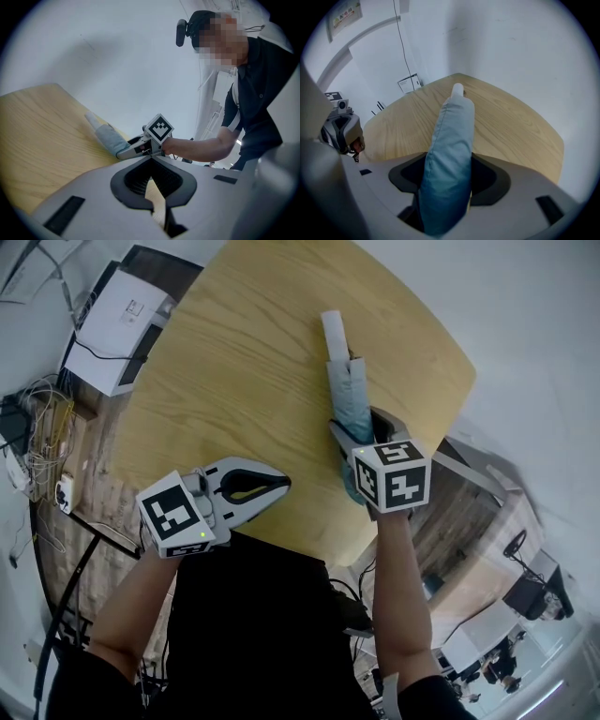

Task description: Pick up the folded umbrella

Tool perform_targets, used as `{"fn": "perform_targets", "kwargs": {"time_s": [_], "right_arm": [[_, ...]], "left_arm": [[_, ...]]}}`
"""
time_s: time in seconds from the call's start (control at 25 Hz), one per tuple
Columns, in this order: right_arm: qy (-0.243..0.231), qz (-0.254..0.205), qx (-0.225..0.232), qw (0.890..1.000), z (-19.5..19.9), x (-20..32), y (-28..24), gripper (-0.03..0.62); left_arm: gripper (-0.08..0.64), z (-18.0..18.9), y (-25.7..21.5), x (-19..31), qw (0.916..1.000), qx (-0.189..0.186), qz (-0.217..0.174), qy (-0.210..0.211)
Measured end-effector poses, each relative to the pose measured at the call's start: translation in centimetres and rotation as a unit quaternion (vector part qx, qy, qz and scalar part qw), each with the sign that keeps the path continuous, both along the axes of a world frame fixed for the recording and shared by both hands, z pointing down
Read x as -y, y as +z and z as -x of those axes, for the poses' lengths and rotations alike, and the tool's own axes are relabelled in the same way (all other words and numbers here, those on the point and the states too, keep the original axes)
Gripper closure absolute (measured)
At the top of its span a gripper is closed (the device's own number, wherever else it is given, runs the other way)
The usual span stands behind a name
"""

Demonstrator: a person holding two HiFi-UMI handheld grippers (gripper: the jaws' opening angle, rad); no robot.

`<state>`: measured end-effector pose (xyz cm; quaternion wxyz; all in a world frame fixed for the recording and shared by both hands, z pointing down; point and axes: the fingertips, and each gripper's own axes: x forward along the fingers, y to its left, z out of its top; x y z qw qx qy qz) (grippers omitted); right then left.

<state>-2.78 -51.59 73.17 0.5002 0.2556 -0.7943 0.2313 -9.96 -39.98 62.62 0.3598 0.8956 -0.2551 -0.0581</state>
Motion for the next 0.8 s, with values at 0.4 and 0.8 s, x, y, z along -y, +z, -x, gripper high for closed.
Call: {"fn": "perform_targets", "kwargs": {"time_s": [0.4, 0.8], "right_arm": [[0.030, -0.081, 0.123, 0.989, 3.7, 0.4, -9.6, 0.313], [0.050, -0.148, 0.425, 0.891, 6.5, -3.3, -29.8, 0.313]], "left_arm": [[0.548, 3.4, -3.8, 0.1, 0.9989, 0.016, -0.044, -0.011], [0.548, 6.2, -14.1, 0.6, 0.9895, 0.029, -0.142, 0.000]]}}
